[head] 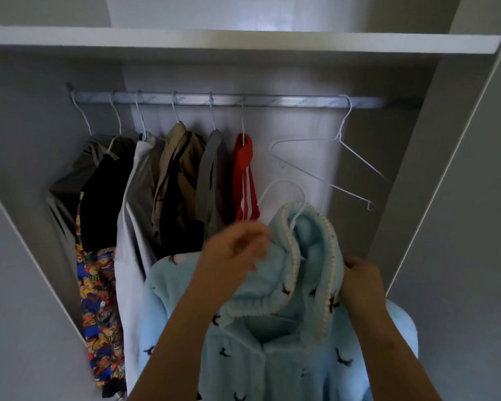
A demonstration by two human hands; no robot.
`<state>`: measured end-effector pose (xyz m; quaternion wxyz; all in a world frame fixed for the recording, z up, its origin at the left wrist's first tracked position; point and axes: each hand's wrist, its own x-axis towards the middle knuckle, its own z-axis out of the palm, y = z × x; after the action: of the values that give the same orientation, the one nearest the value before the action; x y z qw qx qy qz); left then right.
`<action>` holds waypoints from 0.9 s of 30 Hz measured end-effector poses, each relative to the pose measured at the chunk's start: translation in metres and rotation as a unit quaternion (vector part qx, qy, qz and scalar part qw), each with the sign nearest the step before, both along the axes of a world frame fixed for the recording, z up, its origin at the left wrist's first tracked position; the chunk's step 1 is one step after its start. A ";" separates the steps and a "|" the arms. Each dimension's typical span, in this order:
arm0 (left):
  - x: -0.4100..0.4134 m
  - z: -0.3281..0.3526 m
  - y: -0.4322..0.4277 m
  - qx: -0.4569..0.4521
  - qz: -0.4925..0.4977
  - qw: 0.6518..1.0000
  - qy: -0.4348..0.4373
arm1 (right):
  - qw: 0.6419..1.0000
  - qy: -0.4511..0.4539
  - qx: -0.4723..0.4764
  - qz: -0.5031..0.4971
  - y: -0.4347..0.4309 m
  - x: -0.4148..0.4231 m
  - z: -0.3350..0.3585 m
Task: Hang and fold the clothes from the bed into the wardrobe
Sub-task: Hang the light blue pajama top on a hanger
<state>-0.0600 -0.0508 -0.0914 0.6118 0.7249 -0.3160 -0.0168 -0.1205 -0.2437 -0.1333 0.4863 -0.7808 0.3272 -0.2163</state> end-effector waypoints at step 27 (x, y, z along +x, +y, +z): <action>-0.026 -0.071 -0.076 0.244 0.145 0.956 -0.074 | 0.982 0.182 -0.034 0.022 -0.048 -0.074 -0.039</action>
<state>-0.0857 -0.1269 -0.1628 0.3870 0.8895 -0.2380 0.0494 -0.1946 -0.2916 -0.1727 0.3962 -0.8305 0.3851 -0.0711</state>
